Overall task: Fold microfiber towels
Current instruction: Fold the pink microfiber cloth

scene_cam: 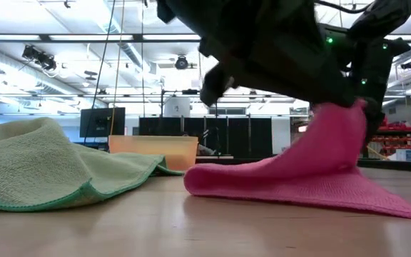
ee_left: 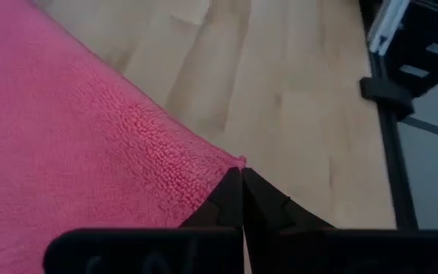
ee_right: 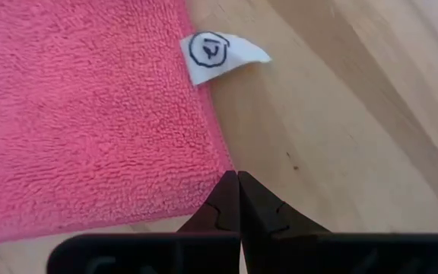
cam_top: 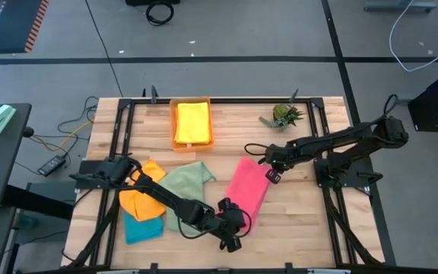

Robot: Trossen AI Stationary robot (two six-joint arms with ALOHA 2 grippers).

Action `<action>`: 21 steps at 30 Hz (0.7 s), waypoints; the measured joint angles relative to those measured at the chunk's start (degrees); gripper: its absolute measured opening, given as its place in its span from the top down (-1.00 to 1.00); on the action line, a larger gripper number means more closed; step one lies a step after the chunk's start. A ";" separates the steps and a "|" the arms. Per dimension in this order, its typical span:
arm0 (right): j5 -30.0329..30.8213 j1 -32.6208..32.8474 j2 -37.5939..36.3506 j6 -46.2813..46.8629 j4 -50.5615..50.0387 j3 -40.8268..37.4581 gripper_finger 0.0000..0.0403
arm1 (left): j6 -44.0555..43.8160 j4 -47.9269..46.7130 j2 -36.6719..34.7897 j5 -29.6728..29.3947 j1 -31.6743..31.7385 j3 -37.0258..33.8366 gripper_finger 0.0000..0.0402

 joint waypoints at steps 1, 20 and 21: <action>0.13 0.00 0.35 -0.09 0.20 0.00 1.00 | -0.81 0.08 0.41 0.83 0.00 -0.07 0.97; 1.49 0.00 0.30 -0.51 0.79 0.00 1.00 | -3.41 5.70 2.99 6.71 0.68 -0.09 0.96; 1.53 0.00 0.31 -0.50 0.81 0.00 1.00 | -3.55 5.72 3.05 7.08 0.76 -0.09 0.96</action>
